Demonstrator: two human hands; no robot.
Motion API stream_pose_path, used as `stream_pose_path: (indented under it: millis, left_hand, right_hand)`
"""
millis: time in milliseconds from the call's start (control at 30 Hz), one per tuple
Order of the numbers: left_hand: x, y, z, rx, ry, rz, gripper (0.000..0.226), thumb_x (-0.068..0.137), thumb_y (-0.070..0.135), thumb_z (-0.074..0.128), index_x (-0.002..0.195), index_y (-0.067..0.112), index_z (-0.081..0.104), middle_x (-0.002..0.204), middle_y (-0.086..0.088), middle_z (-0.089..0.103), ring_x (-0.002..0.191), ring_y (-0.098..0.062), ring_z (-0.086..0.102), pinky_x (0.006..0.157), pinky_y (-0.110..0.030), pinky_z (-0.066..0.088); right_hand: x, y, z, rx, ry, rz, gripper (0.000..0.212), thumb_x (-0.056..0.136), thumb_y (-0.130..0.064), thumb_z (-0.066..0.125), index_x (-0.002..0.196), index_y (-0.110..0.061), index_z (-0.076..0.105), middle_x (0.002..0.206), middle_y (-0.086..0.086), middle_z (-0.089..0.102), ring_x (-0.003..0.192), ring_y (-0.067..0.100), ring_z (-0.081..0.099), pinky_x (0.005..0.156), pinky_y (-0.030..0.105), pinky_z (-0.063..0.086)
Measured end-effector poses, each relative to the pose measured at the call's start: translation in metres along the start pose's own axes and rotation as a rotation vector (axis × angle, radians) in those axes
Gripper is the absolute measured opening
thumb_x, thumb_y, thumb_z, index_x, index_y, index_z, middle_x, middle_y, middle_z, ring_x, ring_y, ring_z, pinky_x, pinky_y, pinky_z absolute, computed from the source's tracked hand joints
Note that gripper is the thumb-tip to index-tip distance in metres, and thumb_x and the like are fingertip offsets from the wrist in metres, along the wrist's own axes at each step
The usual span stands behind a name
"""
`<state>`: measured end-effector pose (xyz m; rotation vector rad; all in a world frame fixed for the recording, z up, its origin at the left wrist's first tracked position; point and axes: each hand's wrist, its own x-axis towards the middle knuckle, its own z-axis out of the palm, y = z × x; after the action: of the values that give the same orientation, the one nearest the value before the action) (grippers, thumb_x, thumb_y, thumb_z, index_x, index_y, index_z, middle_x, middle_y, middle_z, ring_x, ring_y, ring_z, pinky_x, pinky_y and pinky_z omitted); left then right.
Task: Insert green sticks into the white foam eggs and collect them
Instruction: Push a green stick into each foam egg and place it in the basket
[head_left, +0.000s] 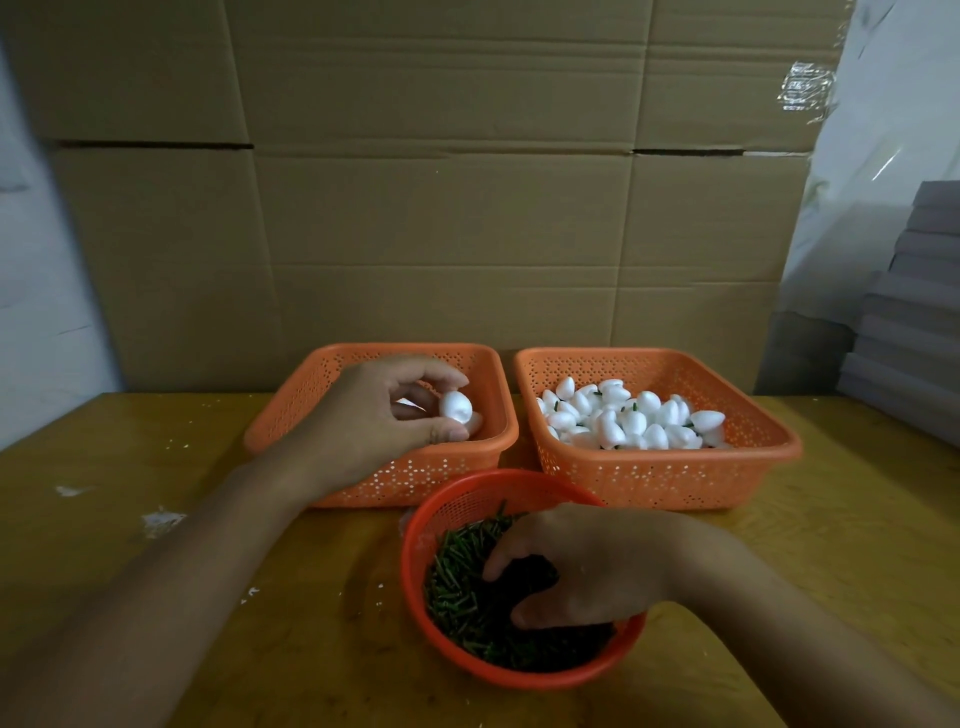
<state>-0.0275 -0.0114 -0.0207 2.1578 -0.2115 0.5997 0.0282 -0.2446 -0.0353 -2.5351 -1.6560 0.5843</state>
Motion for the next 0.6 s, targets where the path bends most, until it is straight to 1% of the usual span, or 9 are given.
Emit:
stream_pose_path:
  millis: [67,133,200,267,367,433,500,533,600]
  left_hand:
    - [-0.002,-0.001,0.001,0.042,-0.003,0.008,0.033,0.076,0.045,0.079,0.107,0.038,0.072,0.107,0.016,0.072,0.096,-0.009,0.070,0.083,-0.026,0.057]
    - [-0.004,0.000,0.004,0.005,-0.046,0.002,0.030,0.083,0.048,0.069,0.109,0.032,0.071,0.103,0.011,0.075,0.091,-0.013,0.072,0.081,-0.028,0.058]
    - [-0.005,0.001,0.005,-0.070,-0.073,-0.029,0.029,0.089,0.042,0.063,0.110,0.023,0.071,0.098,0.000,0.077,0.083,-0.020,0.073,0.079,-0.032,0.060]
    - [-0.007,0.004,0.006,-0.177,-0.086,-0.074,0.032,0.092,0.040,0.057,0.112,0.019,0.071,0.094,-0.009,0.075,0.077,-0.022,0.071,0.075,-0.031,0.060]
    - [-0.009,0.009,0.006,-0.323,-0.094,-0.147,0.038,0.094,0.044,0.052,0.109,0.016,0.072,0.086,-0.006,0.073,0.073,-0.020,0.068,0.072,-0.030,0.059]
    - [-0.010,0.011,0.006,-0.404,-0.099,-0.176,0.045,0.093,0.051,0.056,0.101,0.010,0.071,0.084,-0.007,0.071,0.072,-0.022,0.068,0.071,-0.031,0.059]
    - [-0.011,0.015,0.005,-0.474,-0.128,-0.188,0.049,0.084,0.058,0.068,0.094,0.010,0.071,0.088,-0.011,0.072,0.073,-0.022,0.068,0.073,-0.033,0.060]
    - [-0.011,0.017,0.004,-0.513,-0.148,-0.198,0.045,0.079,0.057,0.073,0.092,0.014,0.073,0.093,-0.014,0.073,0.074,-0.021,0.068,0.074,-0.033,0.059]
    - [-0.012,0.019,0.003,-0.607,-0.175,-0.221,0.029,0.074,0.042,0.085,0.091,0.021,0.073,0.101,-0.020,0.074,0.077,-0.020,0.070,0.075,-0.033,0.059]
  right_hand:
    - [0.002,0.001,0.002,0.004,0.036,-0.003,0.041,0.095,-0.042,0.061,0.135,-0.036,0.057,0.136,-0.010,0.056,0.121,0.012,0.053,0.101,0.033,0.045]
    - [0.004,0.001,0.005,0.029,0.096,-0.008,0.034,0.097,-0.039,0.059,0.130,-0.033,0.061,0.129,-0.011,0.061,0.116,0.010,0.057,0.099,0.033,0.047]
    - [0.007,0.002,0.006,0.038,0.162,-0.010,0.028,0.098,-0.035,0.057,0.125,-0.029,0.065,0.124,-0.010,0.064,0.110,0.009,0.059,0.097,0.035,0.049]
    - [0.008,0.005,0.007,0.039,0.197,0.006,0.028,0.098,-0.032,0.059,0.125,-0.030,0.064,0.122,-0.009,0.065,0.108,0.008,0.060,0.095,0.033,0.050]
    - [0.009,0.008,0.008,0.029,0.203,0.020,0.033,0.096,-0.031,0.062,0.129,-0.031,0.062,0.123,-0.008,0.064,0.109,0.010,0.060,0.095,0.032,0.050]
    - [0.010,0.008,0.008,0.013,0.196,0.015,0.033,0.095,-0.028,0.062,0.128,-0.028,0.064,0.123,-0.007,0.065,0.111,0.010,0.060,0.097,0.032,0.050]
    - [0.010,0.008,0.009,0.003,0.195,0.007,0.031,0.095,-0.027,0.061,0.126,-0.027,0.066,0.124,-0.008,0.065,0.112,0.008,0.059,0.096,0.029,0.049]
    - [0.010,0.009,0.009,0.002,0.196,0.003,0.030,0.095,-0.027,0.062,0.125,-0.028,0.066,0.124,-0.009,0.064,0.111,0.007,0.058,0.095,0.027,0.048]
    - [0.009,0.009,0.009,0.009,0.198,0.000,0.028,0.095,-0.028,0.062,0.123,-0.030,0.066,0.123,-0.011,0.063,0.110,0.007,0.057,0.093,0.026,0.048]
